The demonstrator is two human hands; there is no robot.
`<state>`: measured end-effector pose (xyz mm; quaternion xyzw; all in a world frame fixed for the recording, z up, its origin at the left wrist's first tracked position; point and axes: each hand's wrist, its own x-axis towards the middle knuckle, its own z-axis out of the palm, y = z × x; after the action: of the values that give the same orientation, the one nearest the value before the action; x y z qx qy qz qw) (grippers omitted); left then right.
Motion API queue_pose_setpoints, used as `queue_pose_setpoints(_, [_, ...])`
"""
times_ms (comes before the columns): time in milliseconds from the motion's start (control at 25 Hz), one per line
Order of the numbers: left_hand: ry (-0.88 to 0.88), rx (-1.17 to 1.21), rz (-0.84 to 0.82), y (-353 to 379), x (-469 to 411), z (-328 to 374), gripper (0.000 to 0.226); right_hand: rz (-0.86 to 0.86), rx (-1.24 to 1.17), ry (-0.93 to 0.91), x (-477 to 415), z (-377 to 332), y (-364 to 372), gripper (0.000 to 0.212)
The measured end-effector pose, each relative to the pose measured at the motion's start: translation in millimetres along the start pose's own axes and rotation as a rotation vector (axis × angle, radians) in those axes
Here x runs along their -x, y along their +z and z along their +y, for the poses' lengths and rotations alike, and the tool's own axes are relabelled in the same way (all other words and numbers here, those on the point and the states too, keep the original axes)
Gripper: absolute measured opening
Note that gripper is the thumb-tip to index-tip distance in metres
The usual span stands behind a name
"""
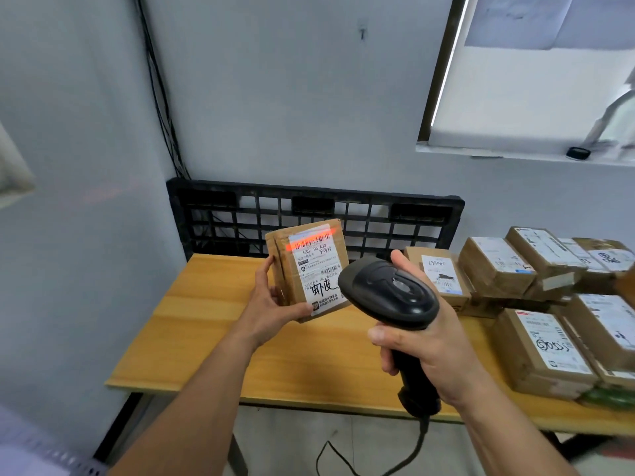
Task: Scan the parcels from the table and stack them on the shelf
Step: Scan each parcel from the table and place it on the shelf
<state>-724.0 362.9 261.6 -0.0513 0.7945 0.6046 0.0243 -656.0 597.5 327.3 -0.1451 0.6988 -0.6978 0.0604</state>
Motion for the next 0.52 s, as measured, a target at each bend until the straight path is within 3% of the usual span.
queue_pose_setpoints(520, [0.016,-0.057,0.157,0.7,119.4,11.5,0.11,-0.096,-0.067,-0.06,83.0,-16.3,3.7,0.107])
